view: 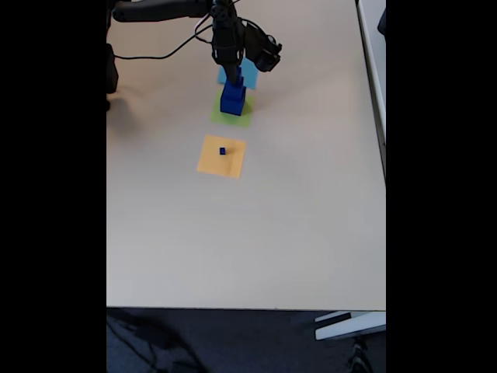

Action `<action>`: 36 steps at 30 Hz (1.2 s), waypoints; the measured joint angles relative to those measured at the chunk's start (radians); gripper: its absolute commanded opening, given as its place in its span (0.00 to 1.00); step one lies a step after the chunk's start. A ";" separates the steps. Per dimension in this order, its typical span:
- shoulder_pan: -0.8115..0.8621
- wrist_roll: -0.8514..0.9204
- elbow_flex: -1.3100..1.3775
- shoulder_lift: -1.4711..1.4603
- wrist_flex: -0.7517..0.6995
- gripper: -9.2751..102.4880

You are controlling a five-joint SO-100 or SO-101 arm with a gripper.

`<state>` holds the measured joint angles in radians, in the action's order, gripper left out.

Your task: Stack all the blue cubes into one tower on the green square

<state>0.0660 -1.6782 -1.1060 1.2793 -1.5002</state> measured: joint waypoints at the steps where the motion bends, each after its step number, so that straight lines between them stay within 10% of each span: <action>1: 0.000 0.000 -0.003 0.000 0.000 0.14; 36: 0.005 0.087 -0.005 0.000 0.086 0.29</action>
<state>0.0706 -1.5907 -1.1106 1.2793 -1.4143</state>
